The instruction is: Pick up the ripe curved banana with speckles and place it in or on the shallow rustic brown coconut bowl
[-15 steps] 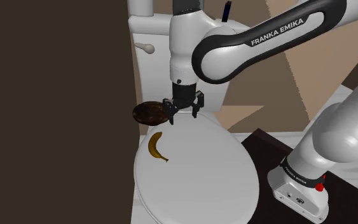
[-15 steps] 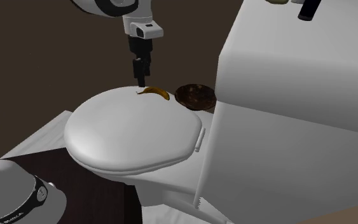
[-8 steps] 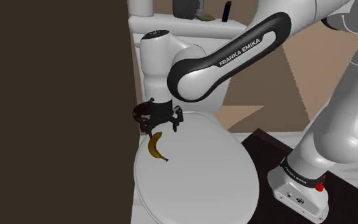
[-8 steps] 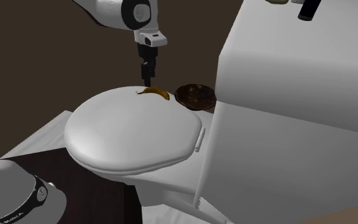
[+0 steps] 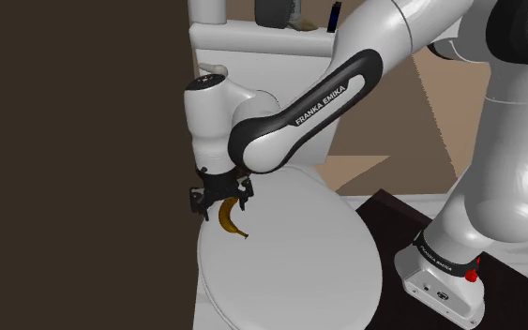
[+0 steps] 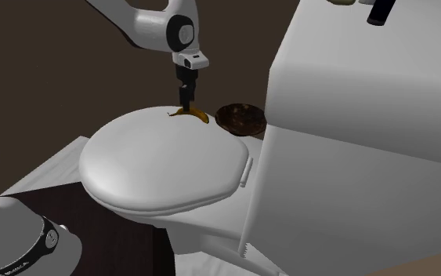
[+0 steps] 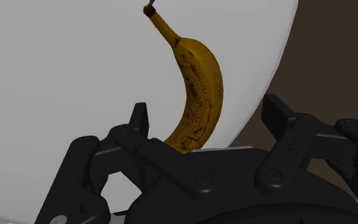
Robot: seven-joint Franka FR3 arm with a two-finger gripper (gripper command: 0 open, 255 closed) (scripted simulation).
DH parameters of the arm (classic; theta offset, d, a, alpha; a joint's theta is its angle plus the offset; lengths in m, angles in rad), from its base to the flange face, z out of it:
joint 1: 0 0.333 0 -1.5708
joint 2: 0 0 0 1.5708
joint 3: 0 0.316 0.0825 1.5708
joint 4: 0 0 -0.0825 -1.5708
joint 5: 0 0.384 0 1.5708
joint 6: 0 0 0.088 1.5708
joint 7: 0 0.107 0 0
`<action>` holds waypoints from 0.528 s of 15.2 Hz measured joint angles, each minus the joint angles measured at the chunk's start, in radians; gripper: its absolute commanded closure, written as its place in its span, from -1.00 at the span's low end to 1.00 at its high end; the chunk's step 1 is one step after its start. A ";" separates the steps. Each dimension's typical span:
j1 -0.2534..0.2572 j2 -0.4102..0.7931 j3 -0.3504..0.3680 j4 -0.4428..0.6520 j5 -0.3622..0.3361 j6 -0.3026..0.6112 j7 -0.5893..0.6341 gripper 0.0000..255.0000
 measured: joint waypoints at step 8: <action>0.008 0.028 -0.012 -0.017 -0.023 0.040 0.016 -1.00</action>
